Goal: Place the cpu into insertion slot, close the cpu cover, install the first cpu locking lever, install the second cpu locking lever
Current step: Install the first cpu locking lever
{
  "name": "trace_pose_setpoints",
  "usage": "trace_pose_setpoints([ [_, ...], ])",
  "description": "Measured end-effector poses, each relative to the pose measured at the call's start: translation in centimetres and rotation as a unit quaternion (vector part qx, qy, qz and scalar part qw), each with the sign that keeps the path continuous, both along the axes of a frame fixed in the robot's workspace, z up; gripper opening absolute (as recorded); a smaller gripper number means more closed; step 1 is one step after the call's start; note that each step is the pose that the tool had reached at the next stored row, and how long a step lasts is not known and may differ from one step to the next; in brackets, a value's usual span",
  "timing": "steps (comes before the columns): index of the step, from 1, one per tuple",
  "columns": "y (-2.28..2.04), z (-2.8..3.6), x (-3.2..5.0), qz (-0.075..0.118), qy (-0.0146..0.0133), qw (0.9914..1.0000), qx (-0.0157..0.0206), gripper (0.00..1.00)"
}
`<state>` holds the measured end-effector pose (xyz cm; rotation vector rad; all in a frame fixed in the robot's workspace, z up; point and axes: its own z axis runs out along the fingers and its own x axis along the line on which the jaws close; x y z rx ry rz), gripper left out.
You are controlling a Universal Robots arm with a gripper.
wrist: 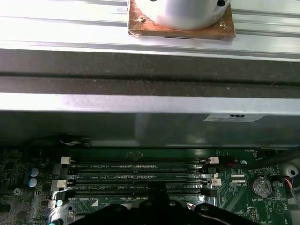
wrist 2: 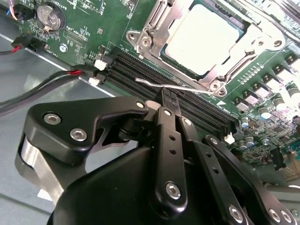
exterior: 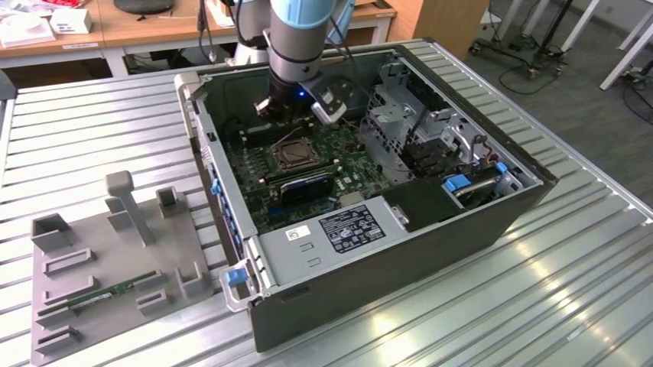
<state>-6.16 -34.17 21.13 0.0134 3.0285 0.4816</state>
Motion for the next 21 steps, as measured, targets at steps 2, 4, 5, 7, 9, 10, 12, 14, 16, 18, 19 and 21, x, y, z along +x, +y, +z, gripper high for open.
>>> trace_pose_setpoints([
  [2,-0.04,-0.12,0.04,0.000,0.0000,1.00000,-0.0007,0.11],
  [4,-0.07,-0.25,0.09,0.000,0.0000,1.00000,-0.0013,0.11],
  [5,-0.08,-0.31,0.10,0.000,0.0000,1.00000,-0.0017,0.11],
  [7,-0.10,-0.45,0.14,0.000,0.0000,1.00000,-0.0022,0.11],
  [9,-0.11,-0.59,0.17,0.000,0.0000,1.00000,-0.0027,0.11],
  [10,-0.12,-0.66,0.18,0.000,0.0000,1.00000,-0.0028,0.11],
  [12,-0.14,-0.80,0.21,0.000,0.0000,1.00000,-0.0030,0.11],
  [14,-0.16,-0.96,0.23,0.000,0.0000,1.00000,-0.0031,0.11],
  [16,-0.19,-1.15,0.26,0.000,0.0000,1.00000,-0.0031,0.11],
  [18,-0.23,-1.34,0.27,0.000,0.0000,1.00000,-0.0031,0.11],
  [19,-0.24,-1.44,0.28,0.000,0.0000,1.00000,-0.0031,0.11],
  [21,-0.26,-1.63,0.29,0.000,0.0000,1.00000,-0.0031,0.11],
])
